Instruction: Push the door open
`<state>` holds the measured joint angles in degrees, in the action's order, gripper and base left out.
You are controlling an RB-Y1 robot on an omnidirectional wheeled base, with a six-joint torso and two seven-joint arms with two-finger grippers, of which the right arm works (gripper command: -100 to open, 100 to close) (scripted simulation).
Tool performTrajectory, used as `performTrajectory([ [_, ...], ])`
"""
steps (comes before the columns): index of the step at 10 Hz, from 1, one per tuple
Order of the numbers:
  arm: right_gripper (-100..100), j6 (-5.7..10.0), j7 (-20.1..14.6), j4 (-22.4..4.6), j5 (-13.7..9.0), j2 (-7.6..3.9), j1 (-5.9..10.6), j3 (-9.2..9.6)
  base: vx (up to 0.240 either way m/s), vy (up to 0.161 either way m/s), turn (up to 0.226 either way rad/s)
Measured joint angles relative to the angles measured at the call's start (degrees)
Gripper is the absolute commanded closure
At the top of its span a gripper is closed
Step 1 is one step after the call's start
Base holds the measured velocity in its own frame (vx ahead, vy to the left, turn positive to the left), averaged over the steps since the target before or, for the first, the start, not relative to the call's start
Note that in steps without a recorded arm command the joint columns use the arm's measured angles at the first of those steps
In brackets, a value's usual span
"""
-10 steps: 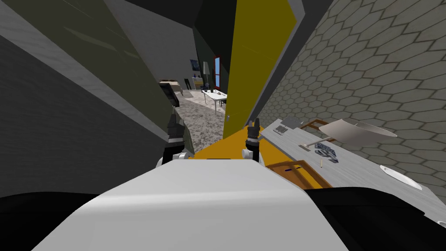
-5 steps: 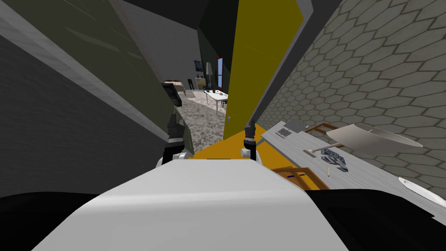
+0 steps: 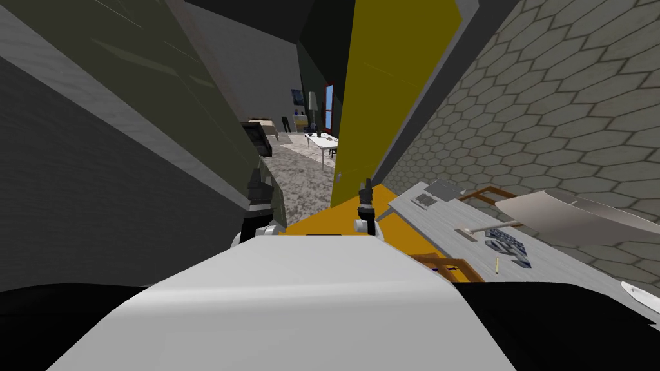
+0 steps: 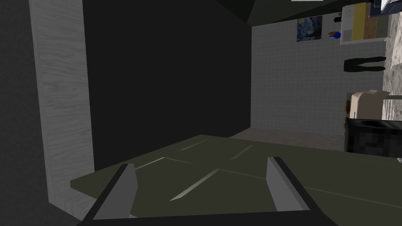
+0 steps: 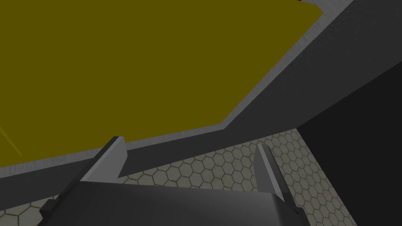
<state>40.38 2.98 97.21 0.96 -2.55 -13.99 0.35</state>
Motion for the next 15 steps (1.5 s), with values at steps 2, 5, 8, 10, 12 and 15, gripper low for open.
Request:
performTrajectory([
  [2,-100,0.43,-0.44,-3.31,0.07,-0.26,1.60,-0.05,0.045,-0.053,0.068],
  [5,-100,0.65,-0.96,-7.46,0.28,-0.45,3.22,0.12,0.040,-0.059,0.079],
  [8,-100,1.57,-1.39,-12.45,0.61,-0.38,5.36,0.39,0.040,-0.059,0.073],
  [10,-100,2.00,-1.94,-15.78,0.66,-0.69,6.71,0.36,0.034,-0.055,0.067],
  [12,-100,1.96,-2.28,-18.15,0.83,-0.68,7.91,0.50,0.027,-0.063,0.075],
  [15,-100,3.03,-2.89,-23.84,0.95,-0.89,10.02,0.49,0.039,-0.058,0.081],
])
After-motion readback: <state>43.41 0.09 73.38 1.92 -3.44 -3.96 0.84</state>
